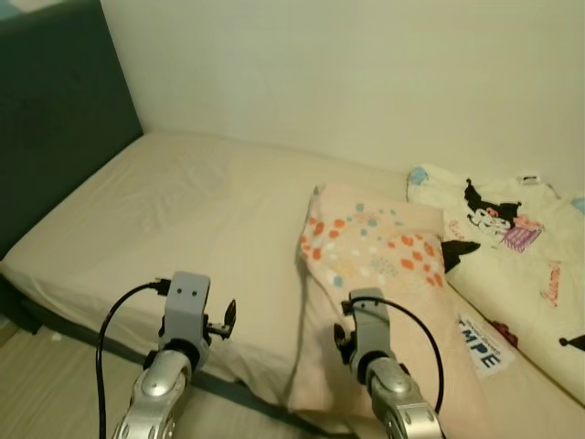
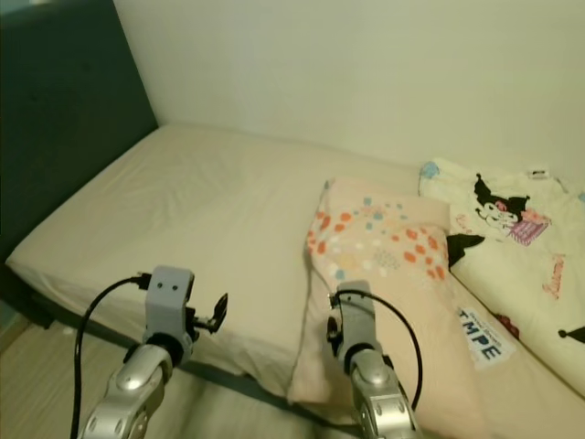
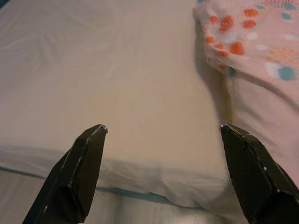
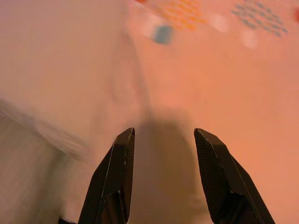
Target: Clean up the room
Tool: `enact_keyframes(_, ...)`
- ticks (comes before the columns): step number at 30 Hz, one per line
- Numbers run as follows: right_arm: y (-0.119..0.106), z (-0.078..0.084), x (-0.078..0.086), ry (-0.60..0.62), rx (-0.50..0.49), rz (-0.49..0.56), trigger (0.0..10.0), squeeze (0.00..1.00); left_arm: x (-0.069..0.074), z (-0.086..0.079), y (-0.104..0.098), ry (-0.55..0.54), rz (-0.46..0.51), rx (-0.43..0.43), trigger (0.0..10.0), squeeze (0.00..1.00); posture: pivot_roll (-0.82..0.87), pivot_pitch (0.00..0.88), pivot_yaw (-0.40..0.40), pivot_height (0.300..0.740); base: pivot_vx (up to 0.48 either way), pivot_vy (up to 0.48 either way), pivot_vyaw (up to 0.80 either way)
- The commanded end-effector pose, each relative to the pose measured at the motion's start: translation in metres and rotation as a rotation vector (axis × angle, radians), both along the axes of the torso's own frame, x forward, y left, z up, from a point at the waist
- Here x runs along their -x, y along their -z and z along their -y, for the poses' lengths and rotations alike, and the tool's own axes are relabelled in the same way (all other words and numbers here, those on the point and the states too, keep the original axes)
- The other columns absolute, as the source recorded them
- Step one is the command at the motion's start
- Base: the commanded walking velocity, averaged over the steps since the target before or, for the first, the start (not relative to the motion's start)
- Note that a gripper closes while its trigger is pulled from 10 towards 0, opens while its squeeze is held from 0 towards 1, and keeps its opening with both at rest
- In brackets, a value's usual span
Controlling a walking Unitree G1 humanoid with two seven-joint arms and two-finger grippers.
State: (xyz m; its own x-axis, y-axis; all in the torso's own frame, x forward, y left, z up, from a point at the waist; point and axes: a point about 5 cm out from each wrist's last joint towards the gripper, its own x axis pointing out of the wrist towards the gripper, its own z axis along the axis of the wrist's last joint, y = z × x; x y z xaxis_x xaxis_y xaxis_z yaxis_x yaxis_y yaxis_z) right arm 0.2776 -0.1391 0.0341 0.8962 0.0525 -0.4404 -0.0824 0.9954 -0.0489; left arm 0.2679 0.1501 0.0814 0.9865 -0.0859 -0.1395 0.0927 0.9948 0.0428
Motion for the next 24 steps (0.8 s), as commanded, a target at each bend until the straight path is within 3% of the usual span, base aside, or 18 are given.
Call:
enact_keyframes(1, 0.0015, 0.002, 0.0007, 0.021, -0.018, -0.013, 10.0, 0.0, 0.0007, -0.0008, 0.0025, 0.003, -0.015, -0.008, 10.0, 0.0, -0.07, 0.106, -0.012, 0.74, 0.0, -0.315, 0.0)
enact_keyframes(12, 0.0006, 0.0029, 0.0006, 0.022, -0.012, -0.007, 10.0, 0.0, 0.0003, -0.0008, 0.0025, 0.006, -0.016, -0.011, 10.0, 0.0, -0.07, 0.108, -0.009, 0.74, 0.0, -0.257, 0.0)
enact_keyframes(15, 0.0006, 0.0029, 0.0008, 0.023, -0.014, -0.007, 10.0, 0.0, 0.0001, 0.0005, 0.0073, 0.012, -0.062, -0.003, 10.0, 0.0, -0.07, 0.107, -0.005, 0.74, 0.0, 0.0, 0.0)
enact_keyframes(24, 0.0, 0.0034, 0.0008, 0.033, -0.016, -0.005, 10.0, 0.0, -0.0014, 0.0022, 0.0067, 0.014, -0.058, 0.014, 10.0, 0.0, -0.07, 0.106, 0.0, 0.74, 0.0, 0.425, 0.0)
